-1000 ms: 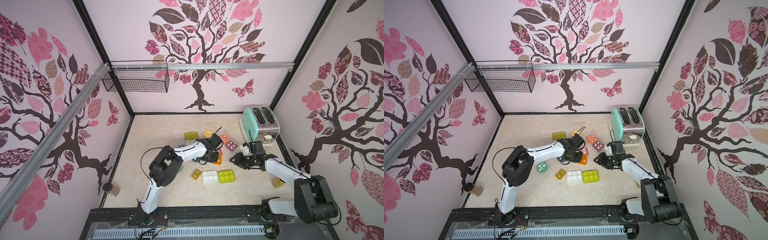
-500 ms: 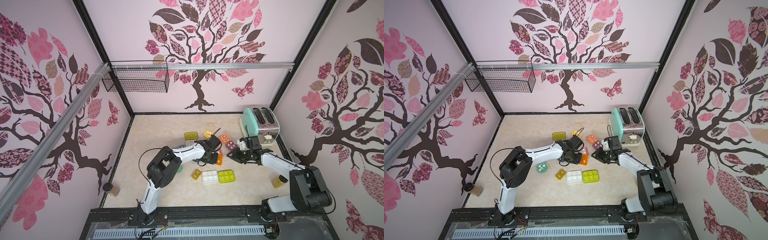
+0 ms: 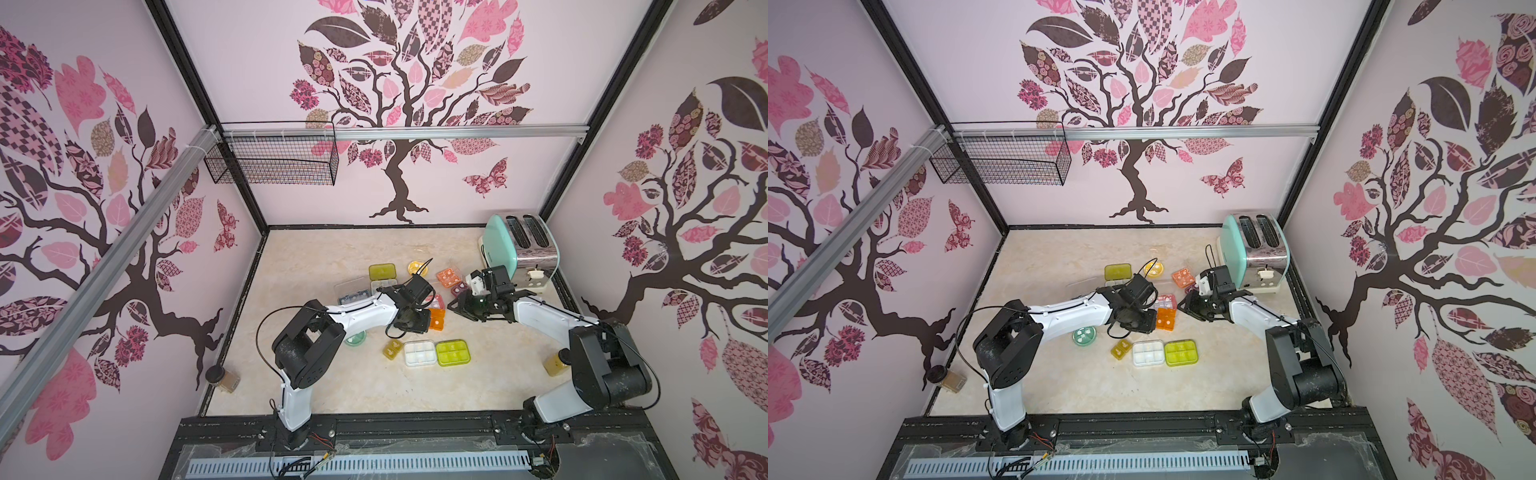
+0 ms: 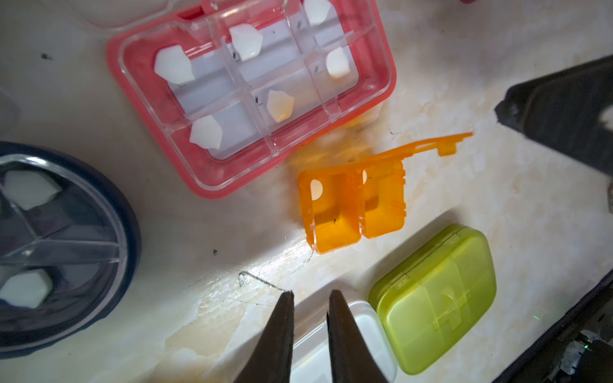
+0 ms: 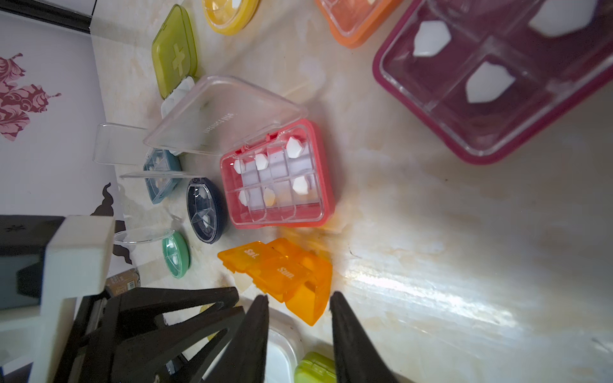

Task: Close pillboxes
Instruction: Close the lid on the pillbox.

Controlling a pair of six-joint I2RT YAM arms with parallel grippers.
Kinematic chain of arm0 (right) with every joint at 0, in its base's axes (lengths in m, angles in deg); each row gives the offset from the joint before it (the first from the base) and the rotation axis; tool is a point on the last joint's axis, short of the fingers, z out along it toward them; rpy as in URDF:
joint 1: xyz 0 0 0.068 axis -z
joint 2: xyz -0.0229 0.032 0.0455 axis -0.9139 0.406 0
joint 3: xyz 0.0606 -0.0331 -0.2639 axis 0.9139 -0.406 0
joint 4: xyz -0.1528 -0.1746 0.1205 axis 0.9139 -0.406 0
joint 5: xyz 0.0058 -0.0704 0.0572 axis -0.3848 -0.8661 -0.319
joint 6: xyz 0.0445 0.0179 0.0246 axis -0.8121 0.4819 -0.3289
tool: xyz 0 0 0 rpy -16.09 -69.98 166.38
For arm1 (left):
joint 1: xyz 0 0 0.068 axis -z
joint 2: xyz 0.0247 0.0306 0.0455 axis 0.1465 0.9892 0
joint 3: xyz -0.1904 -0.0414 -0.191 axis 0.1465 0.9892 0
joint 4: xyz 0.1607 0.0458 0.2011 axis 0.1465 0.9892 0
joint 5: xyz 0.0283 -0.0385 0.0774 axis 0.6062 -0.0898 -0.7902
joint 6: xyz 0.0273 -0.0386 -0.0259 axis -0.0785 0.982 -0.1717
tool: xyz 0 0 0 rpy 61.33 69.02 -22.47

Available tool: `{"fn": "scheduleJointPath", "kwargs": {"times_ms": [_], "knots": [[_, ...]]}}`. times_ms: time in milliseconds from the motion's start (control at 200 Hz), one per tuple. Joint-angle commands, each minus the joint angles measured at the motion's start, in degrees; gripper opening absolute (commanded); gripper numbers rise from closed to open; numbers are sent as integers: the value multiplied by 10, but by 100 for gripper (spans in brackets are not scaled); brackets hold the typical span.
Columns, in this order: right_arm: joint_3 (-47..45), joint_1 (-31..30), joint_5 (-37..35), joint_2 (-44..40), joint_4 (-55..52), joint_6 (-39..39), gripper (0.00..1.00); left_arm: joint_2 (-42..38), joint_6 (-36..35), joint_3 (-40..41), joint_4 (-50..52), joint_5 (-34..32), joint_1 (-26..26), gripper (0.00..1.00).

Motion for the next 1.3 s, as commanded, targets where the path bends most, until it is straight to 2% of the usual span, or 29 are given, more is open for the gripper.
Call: {"fn": "scheduleJointPath", "kwargs": {"times_ms": [0, 415, 1000, 1296], "knots": [[21, -5, -10, 10, -12, 11, 35, 13, 3, 11, -17, 14, -2, 22], [40, -24, -12, 30, -28, 28, 36, 47, 13, 2, -36, 32, 7, 22], [13, -29, -5, 3, -32, 35, 32, 63, 17, -21, -34, 37, 8, 21], [45, -29, -21, 11, -46, 42, 31, 66, 15, -20, -32, 36, 7, 21]]}}
